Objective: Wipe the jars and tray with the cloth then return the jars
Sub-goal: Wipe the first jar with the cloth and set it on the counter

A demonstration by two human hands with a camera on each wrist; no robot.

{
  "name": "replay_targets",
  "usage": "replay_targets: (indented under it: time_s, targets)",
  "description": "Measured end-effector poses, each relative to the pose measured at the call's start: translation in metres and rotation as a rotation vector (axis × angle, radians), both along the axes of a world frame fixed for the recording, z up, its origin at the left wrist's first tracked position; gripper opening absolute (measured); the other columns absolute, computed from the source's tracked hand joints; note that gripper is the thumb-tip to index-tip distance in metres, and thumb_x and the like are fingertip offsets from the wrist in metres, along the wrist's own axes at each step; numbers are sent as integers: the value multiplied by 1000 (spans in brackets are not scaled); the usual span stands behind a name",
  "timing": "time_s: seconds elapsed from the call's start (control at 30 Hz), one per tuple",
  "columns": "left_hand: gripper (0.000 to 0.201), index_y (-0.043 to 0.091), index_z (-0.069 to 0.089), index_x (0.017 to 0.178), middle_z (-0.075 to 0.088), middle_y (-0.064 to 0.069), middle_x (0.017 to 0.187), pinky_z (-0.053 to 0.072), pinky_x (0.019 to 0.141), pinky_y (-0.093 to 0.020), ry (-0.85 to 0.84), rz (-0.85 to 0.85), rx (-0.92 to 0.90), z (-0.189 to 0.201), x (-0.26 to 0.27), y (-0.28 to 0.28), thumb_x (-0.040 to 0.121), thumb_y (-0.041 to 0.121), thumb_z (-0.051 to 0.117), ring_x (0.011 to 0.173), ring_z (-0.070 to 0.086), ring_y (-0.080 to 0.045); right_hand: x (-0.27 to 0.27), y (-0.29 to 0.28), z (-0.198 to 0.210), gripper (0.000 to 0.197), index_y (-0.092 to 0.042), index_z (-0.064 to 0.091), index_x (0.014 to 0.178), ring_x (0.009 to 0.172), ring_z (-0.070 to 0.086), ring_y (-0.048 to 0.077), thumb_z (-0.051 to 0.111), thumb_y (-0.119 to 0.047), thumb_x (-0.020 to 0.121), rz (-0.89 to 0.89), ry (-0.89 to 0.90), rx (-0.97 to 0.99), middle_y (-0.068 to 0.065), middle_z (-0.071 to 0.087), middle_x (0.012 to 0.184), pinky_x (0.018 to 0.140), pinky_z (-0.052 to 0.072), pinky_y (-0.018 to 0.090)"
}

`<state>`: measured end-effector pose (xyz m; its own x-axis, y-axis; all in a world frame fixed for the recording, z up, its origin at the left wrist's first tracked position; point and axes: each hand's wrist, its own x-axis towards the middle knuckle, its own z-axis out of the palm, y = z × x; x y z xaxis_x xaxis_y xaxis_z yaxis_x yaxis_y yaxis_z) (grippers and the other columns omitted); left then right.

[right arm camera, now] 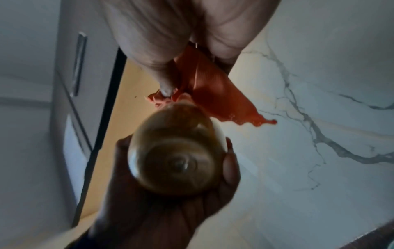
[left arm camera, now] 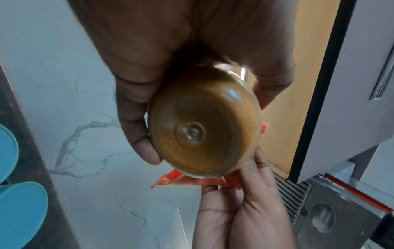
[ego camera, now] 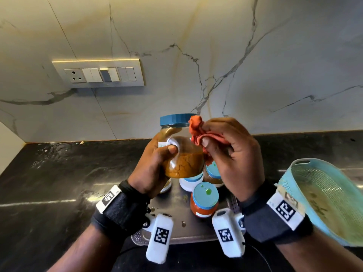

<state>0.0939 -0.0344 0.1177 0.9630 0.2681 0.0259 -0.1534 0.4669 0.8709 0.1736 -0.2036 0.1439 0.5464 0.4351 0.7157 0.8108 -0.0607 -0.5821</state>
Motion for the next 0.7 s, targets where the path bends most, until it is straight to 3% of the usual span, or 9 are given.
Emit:
replay_targets:
  time_s: [0.07,0.17,0.3,0.4,0.47,0.57,0.63,0.7]
  targets:
    - [92,-1,46,142,60,-31,128,50,97,-59,-3,8,-20,2,0,4,64,32,83,114,60,-43,-17,-3,-6,19,-8,75,108,108,64,18,70,-2,91,48,-92,-58,5,67,110,95,52,32]
    - [99,1,49,139,63,-28,124,57,89,-47,-3,-1,10,3,-3,11,60,45,89,109,64,-39,-25,-7,-12,17,-9,77,108,108,63,21,69,-7,93,107,-235,-145,8,68,112,98,50,30]
    - [92,3,56,132,65,-24,121,55,94,-56,-25,-29,25,5,-7,9,59,46,92,110,63,-40,4,5,-2,19,-6,73,108,103,66,20,71,-1,89,54,6,3,8,69,107,89,55,41]
    - [103,-4,51,133,58,-33,126,47,98,-67,-32,-3,22,10,-5,8,55,48,92,114,58,-47,6,10,2,20,-7,71,110,103,68,19,69,-2,91,55,148,74,5,71,106,88,56,45]
    - [110,-8,47,139,52,-37,134,44,100,-69,-27,8,-7,14,-6,9,55,47,90,120,54,-48,-6,6,-3,20,-5,71,110,105,67,21,69,-2,91,61,90,52,5,70,108,88,56,43]
    - [118,1,40,145,53,-26,133,53,94,-59,36,44,-57,16,-10,10,52,50,93,119,57,-41,-19,-1,-9,22,-6,73,110,108,67,19,72,0,89,34,-73,-1,6,69,112,91,56,36]
    - [104,8,42,144,59,-23,131,55,96,-57,70,24,-8,15,-12,10,63,53,90,118,63,-40,-16,-4,-7,24,-7,73,112,109,66,18,72,0,90,3,-133,-27,4,69,113,93,55,35]
    - [71,14,48,143,65,-19,133,52,98,-62,91,-3,92,14,-13,13,84,47,71,121,64,-41,-10,-3,-4,23,-8,74,114,110,66,19,72,-2,91,-26,-185,-65,5,69,115,95,55,36]
